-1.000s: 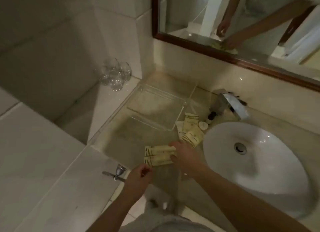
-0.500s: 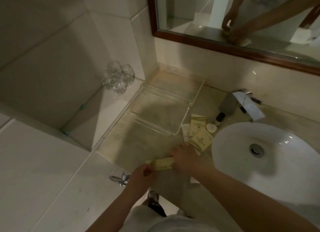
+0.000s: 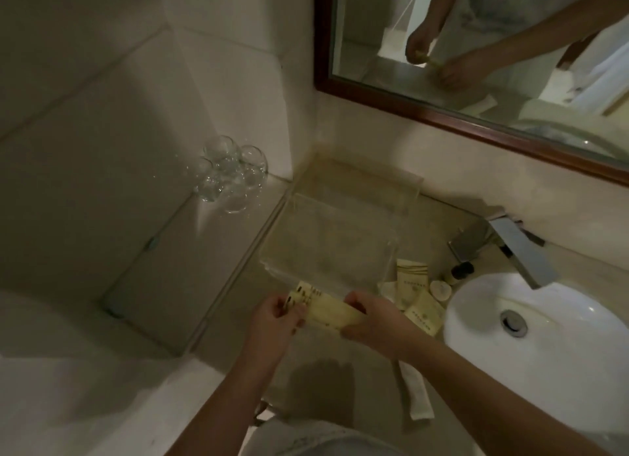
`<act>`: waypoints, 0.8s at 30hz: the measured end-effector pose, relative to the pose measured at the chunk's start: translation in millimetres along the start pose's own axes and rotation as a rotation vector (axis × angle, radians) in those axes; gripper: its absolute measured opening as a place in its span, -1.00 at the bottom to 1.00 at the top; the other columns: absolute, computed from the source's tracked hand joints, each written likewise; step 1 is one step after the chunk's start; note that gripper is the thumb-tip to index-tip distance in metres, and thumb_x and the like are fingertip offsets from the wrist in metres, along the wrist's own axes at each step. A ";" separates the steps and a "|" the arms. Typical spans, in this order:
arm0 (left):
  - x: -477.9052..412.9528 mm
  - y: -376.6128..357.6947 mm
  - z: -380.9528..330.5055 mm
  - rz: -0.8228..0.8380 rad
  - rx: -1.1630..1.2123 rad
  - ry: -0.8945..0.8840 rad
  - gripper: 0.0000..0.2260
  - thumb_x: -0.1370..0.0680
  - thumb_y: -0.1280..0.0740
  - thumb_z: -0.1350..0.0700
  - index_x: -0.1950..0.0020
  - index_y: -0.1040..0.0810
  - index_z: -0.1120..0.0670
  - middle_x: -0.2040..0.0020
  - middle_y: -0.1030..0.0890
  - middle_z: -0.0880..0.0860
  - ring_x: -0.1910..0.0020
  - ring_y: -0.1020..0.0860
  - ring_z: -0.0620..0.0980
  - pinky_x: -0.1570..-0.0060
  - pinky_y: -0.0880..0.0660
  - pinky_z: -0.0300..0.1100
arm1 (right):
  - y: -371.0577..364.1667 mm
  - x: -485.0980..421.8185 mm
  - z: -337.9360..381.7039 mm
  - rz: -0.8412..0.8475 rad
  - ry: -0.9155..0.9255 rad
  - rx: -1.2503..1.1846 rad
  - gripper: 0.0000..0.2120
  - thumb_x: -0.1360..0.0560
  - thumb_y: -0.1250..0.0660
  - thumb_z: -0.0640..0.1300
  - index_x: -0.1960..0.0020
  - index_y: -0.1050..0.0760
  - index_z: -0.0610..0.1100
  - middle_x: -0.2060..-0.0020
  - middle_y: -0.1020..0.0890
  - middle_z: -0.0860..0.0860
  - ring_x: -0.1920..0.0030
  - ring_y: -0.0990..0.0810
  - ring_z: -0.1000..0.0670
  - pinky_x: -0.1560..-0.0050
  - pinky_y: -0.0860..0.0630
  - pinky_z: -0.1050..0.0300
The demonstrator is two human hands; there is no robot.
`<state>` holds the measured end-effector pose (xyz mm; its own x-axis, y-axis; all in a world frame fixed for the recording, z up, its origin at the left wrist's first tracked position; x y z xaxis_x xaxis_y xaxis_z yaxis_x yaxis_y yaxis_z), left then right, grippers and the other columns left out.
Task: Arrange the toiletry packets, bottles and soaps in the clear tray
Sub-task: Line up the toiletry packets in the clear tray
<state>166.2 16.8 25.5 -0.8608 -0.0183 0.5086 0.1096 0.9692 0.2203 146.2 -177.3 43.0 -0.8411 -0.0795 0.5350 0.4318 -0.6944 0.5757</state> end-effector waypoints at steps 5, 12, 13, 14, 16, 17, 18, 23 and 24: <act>-59.4 10.4 -21.7 -0.032 0.036 -0.046 -0.92 -0.48 -0.42 0.20 0.05 -0.57 0.11 0.19 -0.67 0.03 0.21 -0.62 -0.01 0.18 -0.55 -0.13 | 21.3 -37.1 14.1 -0.074 -0.075 -0.088 -0.97 -0.57 -0.30 -0.01 -0.01 -0.48 0.10 0.17 -0.58 0.14 0.21 -0.55 0.18 0.31 -0.40 0.29; -112.9 5.5 -31.0 -0.207 -0.323 -0.124 -0.80 -0.48 -0.42 0.13 -0.08 -0.55 0.12 0.04 -0.63 0.10 0.03 -0.59 0.10 0.10 -0.42 -0.19 | 46.9 -89.8 11.9 -0.161 -0.193 -0.046 -0.93 -0.59 -0.23 -0.05 0.00 -0.48 0.01 0.18 -0.58 0.04 0.20 -0.56 0.05 0.30 -0.45 0.15; -114.9 2.7 -30.6 -0.226 -0.412 -0.140 -0.75 -0.48 -0.41 0.10 -0.13 -0.55 0.11 -0.01 -0.64 0.10 0.00 -0.58 0.09 0.07 -0.42 -0.18 | 48.6 -96.1 10.1 -0.155 -0.194 -0.021 -0.94 -0.58 -0.23 -0.05 0.01 -0.47 0.01 0.16 -0.58 0.04 0.19 -0.55 0.05 0.29 -0.42 0.16; -116.1 0.0 -30.1 -0.248 -0.495 -0.151 -0.72 -0.48 -0.41 0.07 -0.17 -0.53 0.09 -0.03 -0.63 0.09 -0.03 -0.57 0.09 0.05 -0.44 -0.15 | 49.7 -101.8 8.1 -0.147 -0.193 0.006 -0.95 -0.58 -0.24 -0.05 -0.01 -0.47 0.01 0.12 -0.59 0.02 0.16 -0.55 0.04 0.26 -0.40 0.16; -118.4 -2.8 -27.3 -0.297 -0.652 -0.180 -0.71 -0.47 -0.41 0.01 -0.17 -0.52 0.02 -0.03 -0.63 0.08 -0.03 -0.55 0.11 0.02 -0.48 -0.06 | 49.7 -111.0 5.6 -0.126 -0.196 0.045 -0.87 -0.57 -0.23 -0.06 -0.09 -0.49 0.00 0.07 -0.59 0.02 0.09 -0.55 0.01 0.18 -0.41 0.14; -119.0 -3.2 -25.3 -0.311 -0.726 -0.198 -0.70 -0.45 -0.41 -0.01 -0.15 -0.52 0.01 -0.01 -0.64 0.08 -0.03 -0.53 0.11 0.03 -0.48 -0.03 | 49.1 -114.7 5.2 -0.113 -0.199 0.058 -0.85 -0.58 -0.23 -0.06 -0.12 -0.50 -0.02 0.06 -0.58 0.02 0.08 -0.54 0.02 0.16 -0.41 0.14; -120.1 -3.4 -22.5 -0.324 -0.791 -0.216 -0.70 -0.44 -0.42 -0.02 -0.13 -0.53 0.02 0.00 -0.64 0.07 -0.03 -0.51 0.11 0.03 -0.47 -0.02 | 47.7 -118.5 5.1 -0.099 -0.202 0.065 -0.84 -0.58 -0.23 -0.07 -0.13 -0.51 -0.02 0.08 -0.57 0.03 0.08 -0.54 0.02 0.15 -0.41 0.15; -111.0 -8.2 -13.1 -0.383 -0.943 -0.297 -0.64 -0.38 -0.44 0.07 -0.13 -0.52 0.11 -0.06 -0.60 0.13 -0.03 -0.46 0.14 -0.01 -0.42 -0.01 | 39.8 -135.3 3.4 -0.083 -0.164 0.128 -0.80 -0.58 -0.22 -0.13 -0.14 -0.57 -0.06 0.10 -0.62 0.01 0.10 -0.59 0.00 0.13 -0.50 0.14; -105.0 -12.1 -11.6 -0.372 -0.953 -0.335 -0.64 -0.36 -0.43 0.10 -0.14 -0.52 0.10 -0.10 -0.57 0.14 -0.06 -0.46 0.14 -0.04 -0.42 0.00 | 37.8 -137.9 3.1 -0.092 -0.149 0.131 -0.78 -0.57 -0.23 -0.15 -0.15 -0.58 -0.06 0.08 -0.63 0.01 0.08 -0.60 -0.01 0.13 -0.49 0.15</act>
<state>261.0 4.1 -20.9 -0.9965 -0.0643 0.0536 0.0300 0.3231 0.9459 279.5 -190.4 -7.1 -0.8257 0.0936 0.5563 0.4020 -0.5942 0.6966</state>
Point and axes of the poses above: each hand's wrist, its own x-axis away from the middle knuckle, its own y-axis out of the back of the hand, z = x × y, the point moved 1 cm from there along -x, towards the middle knuckle
